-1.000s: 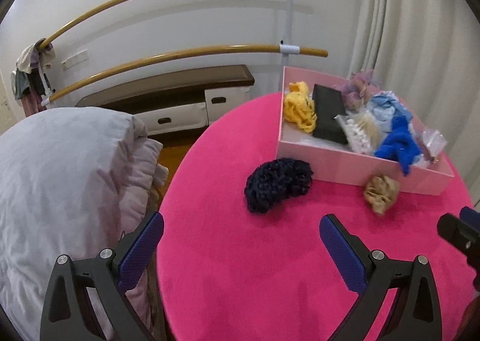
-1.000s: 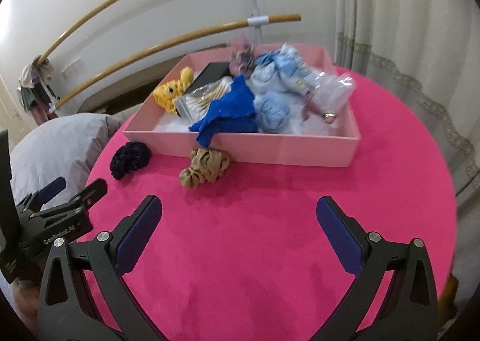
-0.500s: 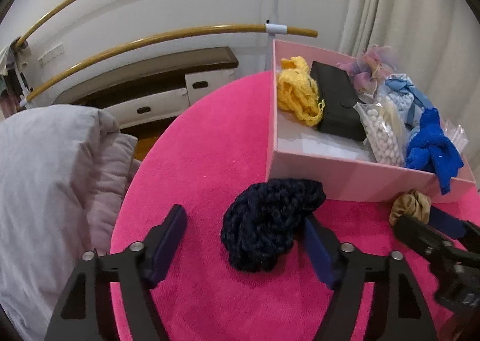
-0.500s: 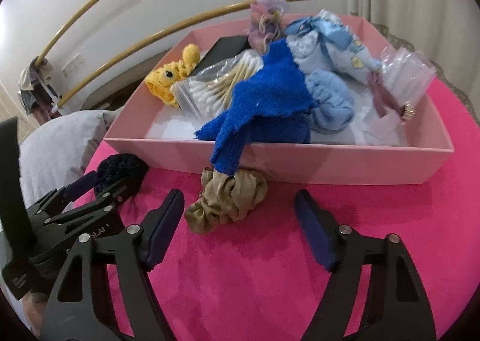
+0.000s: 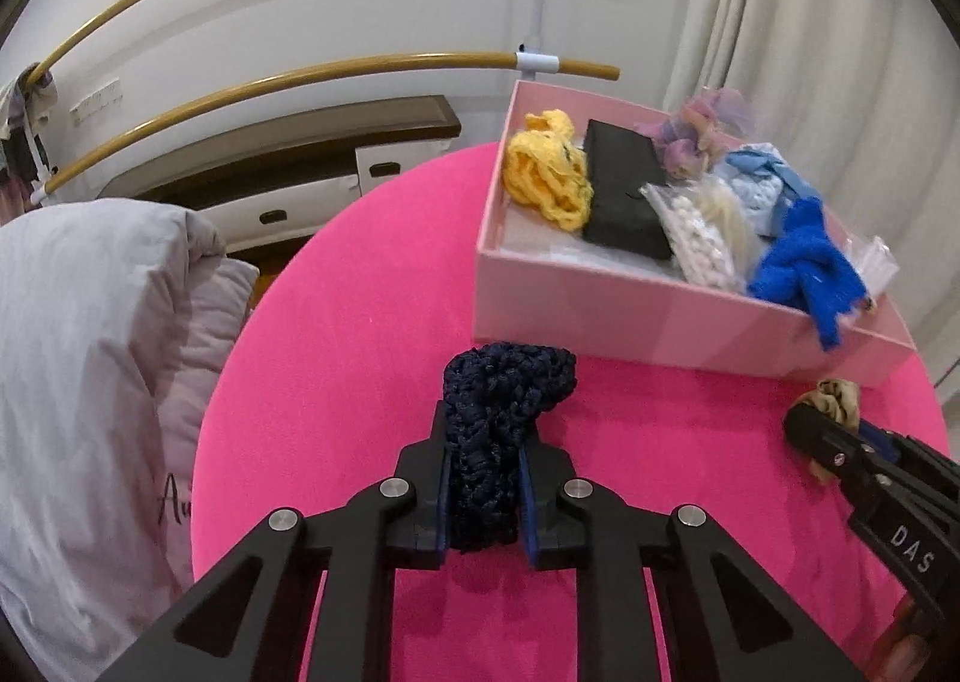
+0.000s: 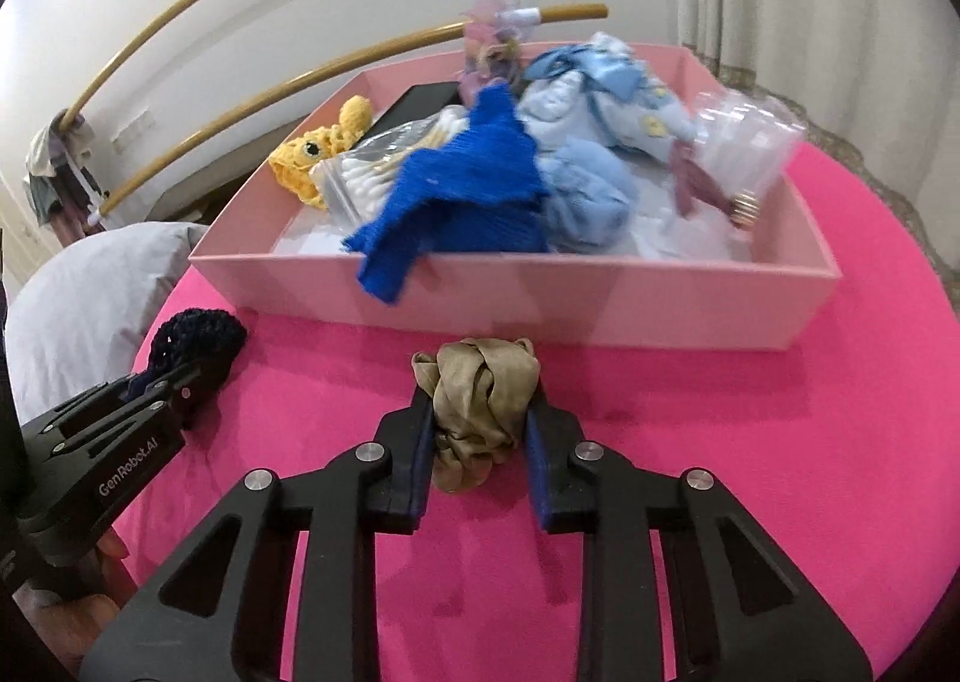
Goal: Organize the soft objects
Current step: 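Grasp the navy crocheted piece with the left tool while the right grasps the tan scrunchie, then lift the navy piece and tan scrunchie and carry both over the box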
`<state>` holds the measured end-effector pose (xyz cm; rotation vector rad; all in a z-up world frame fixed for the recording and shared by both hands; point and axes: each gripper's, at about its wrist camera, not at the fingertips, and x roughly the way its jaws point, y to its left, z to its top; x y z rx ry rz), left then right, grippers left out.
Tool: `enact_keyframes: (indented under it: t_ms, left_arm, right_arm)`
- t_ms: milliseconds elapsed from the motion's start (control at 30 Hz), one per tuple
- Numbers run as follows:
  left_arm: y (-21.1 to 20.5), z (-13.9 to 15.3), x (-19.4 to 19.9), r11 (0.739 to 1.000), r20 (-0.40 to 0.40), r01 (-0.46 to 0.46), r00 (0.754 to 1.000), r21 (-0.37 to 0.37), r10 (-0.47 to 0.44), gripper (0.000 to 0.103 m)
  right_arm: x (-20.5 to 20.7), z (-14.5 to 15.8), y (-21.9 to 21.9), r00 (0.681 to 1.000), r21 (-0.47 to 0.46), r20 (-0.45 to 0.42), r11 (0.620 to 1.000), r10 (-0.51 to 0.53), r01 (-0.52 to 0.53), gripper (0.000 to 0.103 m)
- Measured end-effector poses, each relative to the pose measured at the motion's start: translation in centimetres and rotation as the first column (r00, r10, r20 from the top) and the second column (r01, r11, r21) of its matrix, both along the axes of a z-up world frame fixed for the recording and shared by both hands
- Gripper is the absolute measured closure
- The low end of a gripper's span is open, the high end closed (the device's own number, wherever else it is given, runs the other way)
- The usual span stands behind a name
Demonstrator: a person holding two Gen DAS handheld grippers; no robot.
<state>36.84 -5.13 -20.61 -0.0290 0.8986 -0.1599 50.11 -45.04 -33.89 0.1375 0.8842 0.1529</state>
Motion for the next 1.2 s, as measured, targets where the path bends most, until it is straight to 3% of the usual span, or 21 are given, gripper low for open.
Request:
enact_keyframes:
  t_ms: [400,433,767,1200]
  left_arm:
    - [-0.9,4.1,-9.3,1.000,0.011,-0.001,1.000,0.007,0.001,0.089]
    - [-1.0,4.6,-10.0,1.000,0.072,0.009,0.997,0.008,-0.009,0.089]
    - [-1.5,10.1,-17.6,1.000,0.165,0.014,0.986,0.024,-0.018,0.089]
    - [-0.9,13.7,-22.3,1.000,0.225,0.021,0.974,0.006,-0.022,0.089]
  right_arm:
    - [-6.5,3.3,-3.7,0.999,0.017,0.050,1.000,0.001,-0.002,0.079]
    - [-7.0,3.6,-3.8,0.998,0.019,0.055,1.000,0.002,-0.003,0.079]
    - [-11.7,6.9,-4.3,0.992,0.030,0.126,0.999,0.027,-0.031,0.079]
    - [-14.3,10.3,-3.6,0.978,0.013,0.202,0.999,0.048,-0.052,0.079]
